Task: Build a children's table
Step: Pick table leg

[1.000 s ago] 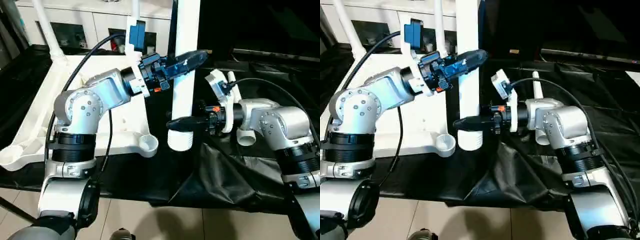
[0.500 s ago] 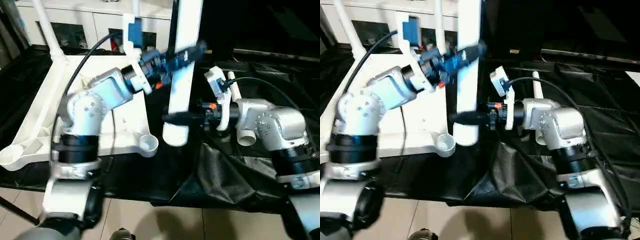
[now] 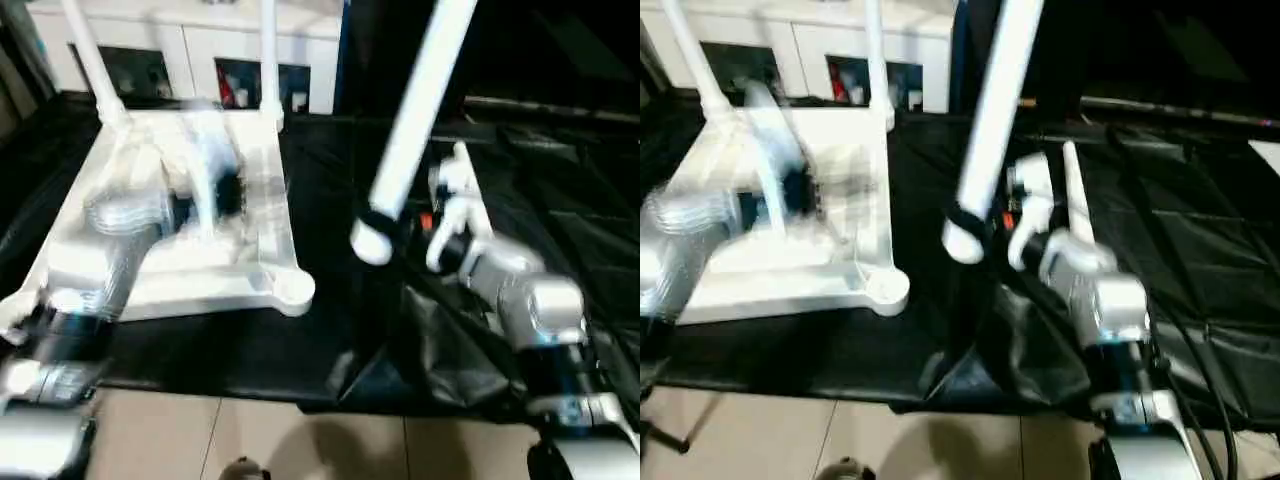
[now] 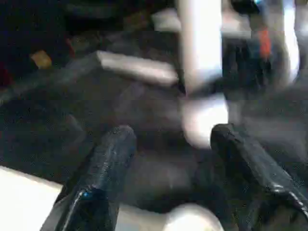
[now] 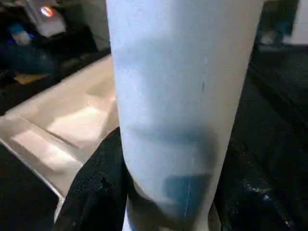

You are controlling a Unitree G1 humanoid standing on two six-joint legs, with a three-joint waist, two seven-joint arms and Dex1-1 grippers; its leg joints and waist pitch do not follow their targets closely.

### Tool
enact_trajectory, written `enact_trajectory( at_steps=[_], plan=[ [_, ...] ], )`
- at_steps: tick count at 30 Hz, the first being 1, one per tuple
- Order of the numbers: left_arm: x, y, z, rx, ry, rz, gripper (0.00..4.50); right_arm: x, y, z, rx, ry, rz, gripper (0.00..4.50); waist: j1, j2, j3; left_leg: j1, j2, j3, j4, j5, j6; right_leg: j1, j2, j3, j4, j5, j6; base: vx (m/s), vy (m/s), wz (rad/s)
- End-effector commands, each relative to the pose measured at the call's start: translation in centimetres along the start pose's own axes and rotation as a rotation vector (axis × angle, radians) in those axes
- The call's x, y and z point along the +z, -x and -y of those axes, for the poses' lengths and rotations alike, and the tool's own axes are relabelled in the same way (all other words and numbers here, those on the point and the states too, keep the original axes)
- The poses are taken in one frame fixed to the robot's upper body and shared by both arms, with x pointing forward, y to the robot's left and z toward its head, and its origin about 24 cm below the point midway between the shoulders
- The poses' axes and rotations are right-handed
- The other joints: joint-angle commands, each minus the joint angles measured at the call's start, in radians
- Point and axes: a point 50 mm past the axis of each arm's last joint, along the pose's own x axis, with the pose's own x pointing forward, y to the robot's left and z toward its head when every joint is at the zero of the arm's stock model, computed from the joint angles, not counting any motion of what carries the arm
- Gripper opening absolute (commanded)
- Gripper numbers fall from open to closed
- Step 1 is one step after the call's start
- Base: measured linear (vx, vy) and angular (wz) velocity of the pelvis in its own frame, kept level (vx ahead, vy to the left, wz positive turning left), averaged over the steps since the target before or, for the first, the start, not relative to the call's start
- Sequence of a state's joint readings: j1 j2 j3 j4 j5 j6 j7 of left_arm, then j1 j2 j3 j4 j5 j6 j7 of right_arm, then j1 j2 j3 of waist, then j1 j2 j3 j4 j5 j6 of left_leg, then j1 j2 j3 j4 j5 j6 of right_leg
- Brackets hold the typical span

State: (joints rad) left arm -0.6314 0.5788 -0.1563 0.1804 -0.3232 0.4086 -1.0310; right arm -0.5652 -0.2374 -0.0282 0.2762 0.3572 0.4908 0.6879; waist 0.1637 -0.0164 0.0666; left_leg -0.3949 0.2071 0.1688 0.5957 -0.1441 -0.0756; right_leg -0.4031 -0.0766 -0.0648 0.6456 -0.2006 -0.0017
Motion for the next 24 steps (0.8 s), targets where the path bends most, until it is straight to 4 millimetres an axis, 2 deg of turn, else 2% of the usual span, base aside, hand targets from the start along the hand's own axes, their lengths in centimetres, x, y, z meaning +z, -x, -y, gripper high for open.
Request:
enact_trajectory(
  at_steps=[1,2,3,5,6,7,8,9,10,11,13,17,19,20,24],
  plan=[
    [-1.8,0.3,0.8,-0.1,-0.08,-0.165,3.0,1.0,0.2,0.0,-0.016,0.046,0.046,1.91,-0.007,0.031,-0.084,0.036,0.019,-0.007,-0.075,-0.256,-0.09,0.039,-0.059,0.042,-0.074,-0.128,-0.154,0.0,0.0,0.0],
    [-3.0,0.6,1.0,-0.122,-0.082,-0.227,3.0,1.0,0.3,0.0,-0.021,0.045,0.05,1.91,-0.012,0.024,-0.081,0.032,0.017,-0.006,-0.077,-0.282,-0.087,0.042,-0.057,0.043,-0.076,-0.145,-0.152,0.0,0.0,0.0],
    [-4.0,0.9,1.0,-0.14,-0.089,-0.286,3.0,1.0,0.4,0.0,-0.026,0.046,0.056,1.91,-0.014,0.022,-0.081,0.033,0.017,-0.006,-0.078,-0.286,-0.087,0.043,-0.058,0.043,-0.076,-0.148,-0.151,0.0,0.0,0.0],
    [-4.5,1.0,0.8,-0.133,-0.099,-0.309,3.0,1.0,0.4,0.0,-0.029,0.048,0.061,1.91,-0.019,0.026,-0.08,0.033,0.015,-0.005,-0.077,-0.29,-0.085,0.042,-0.058,0.045,-0.079,-0.166,-0.147,0.0,0.0,0.0],
    [-5.1,1.1,0.4,-0.114,-0.106,-0.346,2.82,1.0,0.4,0.0,-0.036,0.056,0.064,1.91,-0.021,0.034,-0.082,0.035,0.016,-0.006,-0.076,-0.295,-0.089,0.041,-0.059,0.045,-0.078,-0.162,-0.155,0.0,0.0,0.0],
    [-5.3,1.2,0.3,-0.111,-0.107,-0.355,2.71,1.0,0.4,0.0,-0.037,0.06,0.065,1.91,-0.024,0.03,-0.083,0.035,0.016,-0.006,-0.077,-0.302,-0.092,0.043,-0.058,0.044,-0.076,-0.153,-0.163,0.0,0.0,0.0],
    [-5.6,1.2,0.1,-0.111,-0.106,-0.367,2.64,1.0,0.4,0.0,-0.036,0.061,0.064,1.91,-0.024,0.03,-0.084,0.035,0.017,-0.007,-0.077,-0.302,-0.093,0.044,-0.059,0.044,-0.075,-0.149,-0.167,0.0,0.0,0.0],
    [-5.9,1.3,-0.1,-0.117,-0.103,-0.387,2.6,0.9,0.4,-0.1,-0.036,0.066,0.062,1.91,-0.026,0.037,-0.083,0.036,0.016,-0.007,-0.076,-0.312,-0.094,0.041,-0.058,0.044,-0.075,-0.146,-0.175,0.0,0.0,0.0],
    [-6.2,1.4,-0.2,-0.135,-0.092,-0.405,2.5,0.9,0.4,-0.2,-0.034,0.07,0.059,1.91,-0.027,0.032,-0.083,0.036,0.014,-0.007,-0.076,-0.314,-0.09,0.043,-0.058,0.044,-0.077,-0.147,-0.178,0.0,0.0,0.0],
    [-6.5,1.6,-0.2,-0.151,-0.084,-0.421,2.36,0.9,0.4,-0.2,-0.033,0.072,0.058,1.91,-0.025,0.037,-0.083,0.037,0.014,-0.007,-0.075,-0.315,-0.09,0.042,-0.058,0.044,-0.077,-0.145,-0.181,0.0,0.0,0.0],
    [-7.1,1.7,-0.6,-0.153,-0.09,-0.453,2.18,0.8,0.6,-0.2,-0.034,0.078,0.053,1.91,-0.027,0.036,-0.084,0.035,0.016,-0.007,-0.075,-0.308,-0.088,0.045,-0.059,0.045,-0.073,-0.12,-0.192,0.0,0.0,0.0],
    [-7.9,2.0,-1.2,-0.129,-0.084,-0.483,1.8,0.8,0.6,-0.2,-0.035,0.084,0.052,1.91,-0.026,0.041,-0.086,0.036,0.015,-0.007,-0.072,-0.305,-0.084,0.045,-0.059,0.044,-0.071,-0.099,-0.202,0.0,0.0,0.0],
    [-8.1,2.3,-1.3,-0.144,-0.083,-0.507,1.72,0.8,0.6,-0.2,-0.035,0.086,0.052,1.91,-0.026,0.04,-0.086,0.037,0.017,-0.007,-0.073,-0.311,-0.084,0.045,-0.061,0.044,-0.071,-0.105,-0.208,0.0,0.0,0.0],
    [-8.2,2.4,-1.3,-0.146,-0.084,-0.512,1.47,0.8,0.6,-0.1,-0.034,0.087,0.052,1.91,-0.026,0.041,-0.086,0.037,0.017,-0.007,-0.073,-0.314,-0.083,0.045,-0.061,0.045,-0.073,-0.109,-0.21,0.0,0.0,0.0],
    [-8.3,2.6,-1.5,-0.136,-0.075,-0.507,1.18,0.9,0.6,0.0,-0.035,0.089,0.053,1.91,-0.024,0.04,-0.084,0.038,0.019,-0.007,-0.075,-0.331,-0.084,0.043,-0.064,0.045,-0.073,-0.13,-0.214,0.0,0.0,0.0]
  ],
)
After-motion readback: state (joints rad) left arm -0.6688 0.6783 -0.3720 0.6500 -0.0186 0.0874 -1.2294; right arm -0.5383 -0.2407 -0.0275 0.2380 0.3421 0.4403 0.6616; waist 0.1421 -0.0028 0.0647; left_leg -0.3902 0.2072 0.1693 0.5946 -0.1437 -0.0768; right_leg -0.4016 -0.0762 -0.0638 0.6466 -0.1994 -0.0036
